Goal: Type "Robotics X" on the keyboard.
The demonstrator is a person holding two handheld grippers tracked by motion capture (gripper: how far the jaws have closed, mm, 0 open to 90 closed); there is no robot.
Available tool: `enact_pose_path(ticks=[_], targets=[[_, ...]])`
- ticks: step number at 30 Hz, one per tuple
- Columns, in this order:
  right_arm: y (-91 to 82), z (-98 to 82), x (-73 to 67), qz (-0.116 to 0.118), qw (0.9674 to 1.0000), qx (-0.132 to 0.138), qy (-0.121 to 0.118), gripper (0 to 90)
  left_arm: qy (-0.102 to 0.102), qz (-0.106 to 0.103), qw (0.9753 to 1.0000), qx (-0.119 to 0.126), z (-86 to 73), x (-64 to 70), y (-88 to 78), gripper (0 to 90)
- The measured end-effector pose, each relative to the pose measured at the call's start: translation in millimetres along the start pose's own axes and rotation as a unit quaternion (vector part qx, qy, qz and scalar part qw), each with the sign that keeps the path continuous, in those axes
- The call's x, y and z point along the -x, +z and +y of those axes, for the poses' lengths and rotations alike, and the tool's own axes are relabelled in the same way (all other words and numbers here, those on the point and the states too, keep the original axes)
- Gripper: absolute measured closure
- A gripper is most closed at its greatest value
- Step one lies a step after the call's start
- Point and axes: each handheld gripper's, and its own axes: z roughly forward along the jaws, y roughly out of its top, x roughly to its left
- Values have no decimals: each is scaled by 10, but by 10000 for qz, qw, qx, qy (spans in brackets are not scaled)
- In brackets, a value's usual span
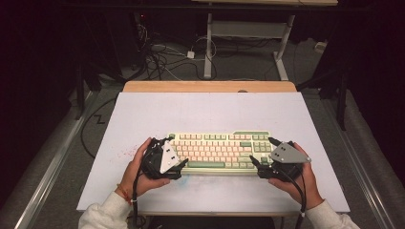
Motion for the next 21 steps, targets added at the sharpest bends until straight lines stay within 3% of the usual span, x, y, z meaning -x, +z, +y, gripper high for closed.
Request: enact_pose_path(ticks=[21], targets=[[-174,-73,43,-198,9998,-15,-45,188,-58,137,9999,1,-144,21,-163,166]])
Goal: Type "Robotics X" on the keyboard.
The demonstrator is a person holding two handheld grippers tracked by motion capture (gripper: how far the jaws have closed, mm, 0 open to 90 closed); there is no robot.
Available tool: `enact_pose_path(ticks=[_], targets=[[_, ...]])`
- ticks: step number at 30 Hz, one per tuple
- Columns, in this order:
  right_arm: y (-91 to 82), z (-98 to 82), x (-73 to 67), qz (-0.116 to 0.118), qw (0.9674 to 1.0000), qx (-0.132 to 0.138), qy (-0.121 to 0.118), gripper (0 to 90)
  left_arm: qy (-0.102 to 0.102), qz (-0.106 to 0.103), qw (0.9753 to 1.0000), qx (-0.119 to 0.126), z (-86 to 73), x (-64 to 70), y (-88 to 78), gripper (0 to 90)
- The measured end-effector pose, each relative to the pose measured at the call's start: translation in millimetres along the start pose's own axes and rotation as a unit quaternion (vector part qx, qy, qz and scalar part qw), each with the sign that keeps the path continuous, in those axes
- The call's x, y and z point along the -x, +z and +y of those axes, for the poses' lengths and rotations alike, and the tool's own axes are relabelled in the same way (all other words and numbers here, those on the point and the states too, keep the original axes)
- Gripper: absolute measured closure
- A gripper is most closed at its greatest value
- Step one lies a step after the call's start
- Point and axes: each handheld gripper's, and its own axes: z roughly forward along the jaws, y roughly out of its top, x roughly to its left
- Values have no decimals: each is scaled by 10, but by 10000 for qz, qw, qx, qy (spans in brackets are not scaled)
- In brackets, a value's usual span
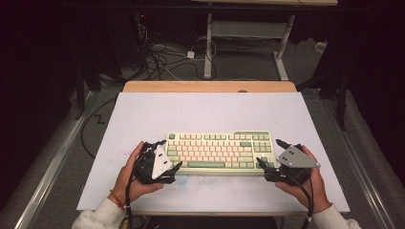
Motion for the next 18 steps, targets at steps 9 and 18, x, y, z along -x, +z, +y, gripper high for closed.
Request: enact_pose_path(ticks=[9,18], targets=[[-68,-45,2,-60,10000,23,-24,187,30,36,10000,-78,-124,33,-43,166],[-100,-142,12,-88,9999,-79,-10,187,-111,84,9999,-96,-263,-12,-96,166]])
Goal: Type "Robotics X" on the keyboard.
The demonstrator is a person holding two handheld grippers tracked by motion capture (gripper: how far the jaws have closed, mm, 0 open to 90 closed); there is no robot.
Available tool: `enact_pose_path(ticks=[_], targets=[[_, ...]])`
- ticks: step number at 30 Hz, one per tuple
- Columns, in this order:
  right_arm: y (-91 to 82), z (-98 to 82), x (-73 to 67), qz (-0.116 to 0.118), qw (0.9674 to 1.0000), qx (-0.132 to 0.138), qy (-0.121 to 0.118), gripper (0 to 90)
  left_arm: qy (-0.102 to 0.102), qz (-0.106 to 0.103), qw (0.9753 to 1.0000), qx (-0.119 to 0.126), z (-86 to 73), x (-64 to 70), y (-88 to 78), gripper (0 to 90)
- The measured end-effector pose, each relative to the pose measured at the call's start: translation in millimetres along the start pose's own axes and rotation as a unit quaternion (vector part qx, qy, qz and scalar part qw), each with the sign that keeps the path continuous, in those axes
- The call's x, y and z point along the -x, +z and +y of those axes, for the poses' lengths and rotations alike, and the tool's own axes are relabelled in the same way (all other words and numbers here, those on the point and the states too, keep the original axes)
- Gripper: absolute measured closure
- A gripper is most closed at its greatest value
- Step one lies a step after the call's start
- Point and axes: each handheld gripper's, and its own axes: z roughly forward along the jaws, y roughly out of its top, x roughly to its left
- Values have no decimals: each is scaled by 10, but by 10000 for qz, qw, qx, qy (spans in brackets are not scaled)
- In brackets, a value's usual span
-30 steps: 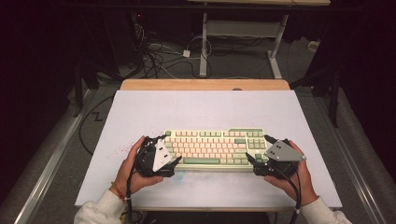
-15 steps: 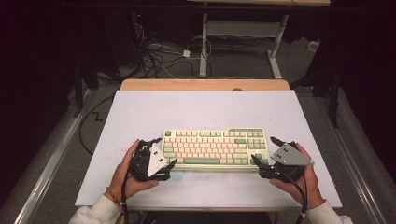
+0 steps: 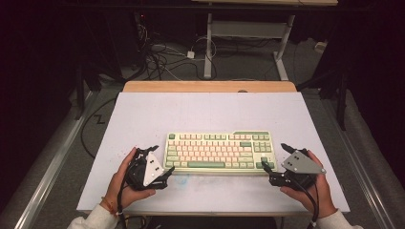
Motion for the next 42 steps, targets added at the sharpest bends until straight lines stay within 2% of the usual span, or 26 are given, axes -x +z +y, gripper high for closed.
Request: enact_pose_path(ticks=[10,19,30,34,42], targets=[[-39,-113,36,-78,9999,-109,40,187,-80,22,9998,-192,-167,-41,-56,166],[-68,-232,90,-137,9997,-158,134,187,-237,-17,9992,-324,-319,-77,-104,166],[-157,-454,172,-261,9987,-203,401,188,-429,-122,9976,-536,-485,-89,-82,166],[-189,-543,158,-275,9978,-224,555,188,-451,-173,9972,-568,-522,-74,-85,166],[-213,-690,134,-300,9971,-331,622,188,-491,-240,9966,-614,-568,-33,-88,166]])
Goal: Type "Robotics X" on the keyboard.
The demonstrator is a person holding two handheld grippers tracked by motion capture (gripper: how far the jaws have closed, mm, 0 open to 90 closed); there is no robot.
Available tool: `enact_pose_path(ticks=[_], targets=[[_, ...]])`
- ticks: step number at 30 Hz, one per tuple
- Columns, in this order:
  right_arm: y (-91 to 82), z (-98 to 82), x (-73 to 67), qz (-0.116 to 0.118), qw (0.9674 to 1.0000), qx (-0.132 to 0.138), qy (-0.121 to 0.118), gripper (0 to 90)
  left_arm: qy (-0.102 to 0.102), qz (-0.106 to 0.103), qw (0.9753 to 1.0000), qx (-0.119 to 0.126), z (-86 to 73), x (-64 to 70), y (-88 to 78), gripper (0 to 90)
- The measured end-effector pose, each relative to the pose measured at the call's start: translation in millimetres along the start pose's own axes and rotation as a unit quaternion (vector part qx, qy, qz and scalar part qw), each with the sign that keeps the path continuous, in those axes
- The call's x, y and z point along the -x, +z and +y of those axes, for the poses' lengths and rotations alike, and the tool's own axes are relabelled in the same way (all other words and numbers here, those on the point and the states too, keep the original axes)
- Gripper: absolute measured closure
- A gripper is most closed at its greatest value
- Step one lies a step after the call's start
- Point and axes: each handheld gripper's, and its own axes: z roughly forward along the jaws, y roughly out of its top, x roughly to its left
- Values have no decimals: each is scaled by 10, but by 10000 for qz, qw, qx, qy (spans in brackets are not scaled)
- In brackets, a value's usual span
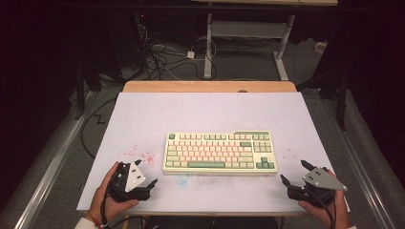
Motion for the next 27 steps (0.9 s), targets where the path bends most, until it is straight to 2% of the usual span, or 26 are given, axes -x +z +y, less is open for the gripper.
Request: enact_pose_path(ticks=[9,14,17,23,27], targets=[[-22,28,-6,20,9999,93,-50,188,106,-16,9999,2,-12,25,-5,166],[-23,60,-40,37,9999,105,-70,188,47,-45,9999,117,-19,13,-34,166],[-4,65,-63,57,9998,90,-177,188,51,-64,9999,127,-13,13,-28,166],[-15,56,-71,90,9998,67,-136,187,10,-35,9998,181,6,16,-44,166],[-30,64,-79,93,9998,88,-164,187,53,-37,9999,153,13,27,-43,166]])
